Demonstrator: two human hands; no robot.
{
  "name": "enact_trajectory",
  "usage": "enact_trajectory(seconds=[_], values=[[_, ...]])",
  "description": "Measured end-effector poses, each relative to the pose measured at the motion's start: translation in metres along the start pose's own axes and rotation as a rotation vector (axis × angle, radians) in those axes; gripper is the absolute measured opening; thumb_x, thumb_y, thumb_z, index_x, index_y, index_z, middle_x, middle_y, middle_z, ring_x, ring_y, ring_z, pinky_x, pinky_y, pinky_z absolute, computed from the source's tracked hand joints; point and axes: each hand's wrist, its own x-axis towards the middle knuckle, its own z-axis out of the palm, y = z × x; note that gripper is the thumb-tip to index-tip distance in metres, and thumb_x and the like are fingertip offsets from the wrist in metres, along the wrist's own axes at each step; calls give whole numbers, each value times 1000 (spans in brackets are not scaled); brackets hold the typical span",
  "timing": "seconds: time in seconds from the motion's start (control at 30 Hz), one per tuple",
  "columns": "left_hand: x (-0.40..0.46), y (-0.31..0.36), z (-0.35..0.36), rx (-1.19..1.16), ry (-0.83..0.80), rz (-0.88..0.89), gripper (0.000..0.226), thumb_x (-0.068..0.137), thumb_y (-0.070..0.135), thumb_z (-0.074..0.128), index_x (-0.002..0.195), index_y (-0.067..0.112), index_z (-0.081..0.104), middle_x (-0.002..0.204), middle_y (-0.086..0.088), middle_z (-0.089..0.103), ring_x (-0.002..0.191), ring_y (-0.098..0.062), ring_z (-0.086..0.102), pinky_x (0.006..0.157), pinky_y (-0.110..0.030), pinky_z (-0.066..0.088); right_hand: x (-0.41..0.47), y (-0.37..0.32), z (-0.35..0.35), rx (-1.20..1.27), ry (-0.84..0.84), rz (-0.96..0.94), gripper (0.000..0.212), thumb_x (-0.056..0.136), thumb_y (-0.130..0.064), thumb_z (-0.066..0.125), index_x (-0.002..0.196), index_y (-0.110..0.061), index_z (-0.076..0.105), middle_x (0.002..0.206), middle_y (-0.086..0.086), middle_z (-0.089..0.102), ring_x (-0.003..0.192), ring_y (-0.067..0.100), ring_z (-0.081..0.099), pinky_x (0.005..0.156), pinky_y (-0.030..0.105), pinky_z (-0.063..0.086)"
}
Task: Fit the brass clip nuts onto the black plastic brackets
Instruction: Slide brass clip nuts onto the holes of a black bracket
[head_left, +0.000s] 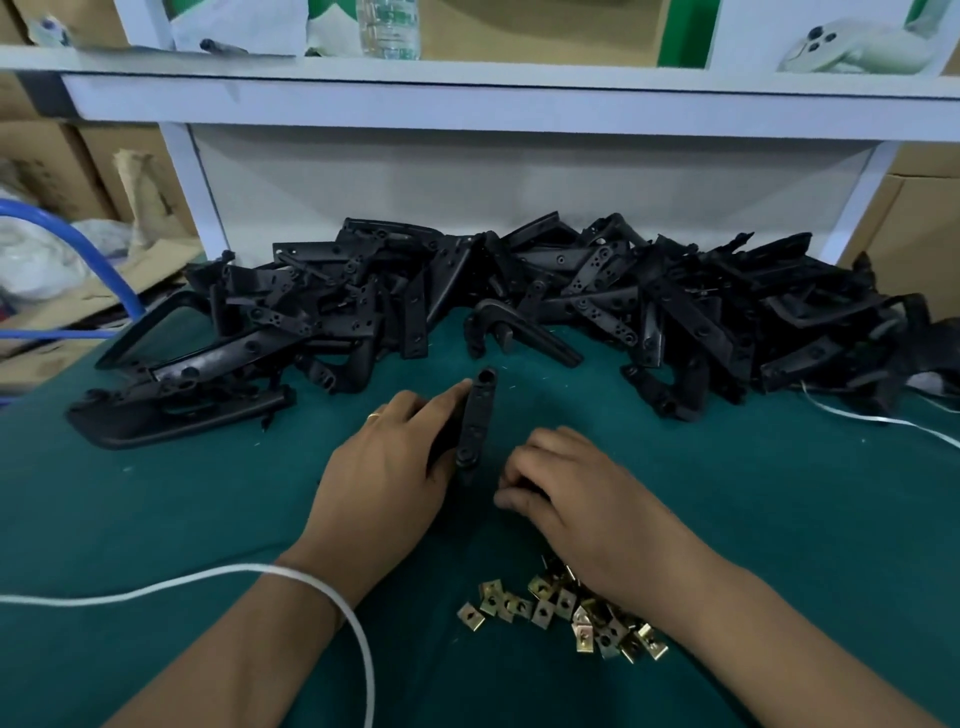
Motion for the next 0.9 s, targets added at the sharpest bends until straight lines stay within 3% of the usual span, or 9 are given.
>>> enact_trajectory(seconds=[0.1, 0.2, 0.27, 0.43, 0.53, 0.63, 0.73, 0.9], values=[[-1, 0, 0, -16, -2, 2, 71, 95, 28, 57, 156, 45, 26, 117, 8, 52, 103, -22, 55, 72, -43, 54, -2, -4, -3, 96, 104, 25, 18, 107, -42, 48, 97, -32, 59, 95, -18, 54, 99, 5, 52, 85, 22, 44], [-3, -2, 0, -36, -18, 24, 79, 95, 26, 63, 157, 48, 20, 114, 10, 49, 100, -20, 53, 71, -40, 52, -4, -4, -7, 568, 310, 131, 20, 110, -36, 46, 95, -30, 58, 91, -8, 68, 86, 12, 67, 77, 27, 55], [-4, -1, 1, -50, -19, 43, 79, 95, 22, 63, 158, 47, 21, 112, 11, 49, 98, -19, 53, 70, -41, 53, -4, -1, -10, 760, 368, 169, 16, 112, -31, 47, 99, -26, 56, 82, -1, 68, 70, 13, 66, 68, 30, 59], [-6, 2, 1, -71, -40, 92, 77, 93, 19, 54, 157, 48, 25, 114, 12, 49, 95, -20, 52, 71, -42, 54, -2, 9, -7, 917, 335, 226, 14, 111, -21, 49, 105, -22, 61, 79, -4, 57, 69, 14, 54, 65, 30, 60], [-6, 3, -1, -74, -31, 114, 77, 89, 24, 47, 157, 50, 23, 114, 12, 50, 93, -19, 51, 70, -42, 53, -1, 10, -3, 953, 292, 208, 19, 111, -14, 47, 109, -21, 64, 82, -4, 61, 70, 15, 60, 68, 32, 61], [-8, 6, 0, -103, -36, 138, 88, 89, 17, 56, 156, 56, 14, 112, 15, 49, 93, -17, 52, 69, -39, 53, -1, 9, 0, 1049, 277, 189, 18, 111, -9, 49, 114, -15, 65, 89, -2, 71, 77, 20, 71, 76, 40, 65], [-8, 6, -1, -111, -39, 154, 90, 91, 21, 60, 156, 59, 11, 114, 16, 49, 95, -17, 54, 70, -40, 54, 1, 8, 2, 1209, 286, 207, 16, 110, -6, 50, 116, -7, 65, 95, 8, 75, 83, 25, 74, 78, 39, 64], [-9, 9, -2, -76, -52, 190, 81, 86, 32, 42, 158, 56, 12, 114, 14, 50, 97, -18, 54, 71, -44, 56, 4, 11, 2, 1357, 260, 228, 9, 108, -4, 53, 114, -3, 59, 98, 18, 74, 84, 31, 74, 81, 44, 63]])
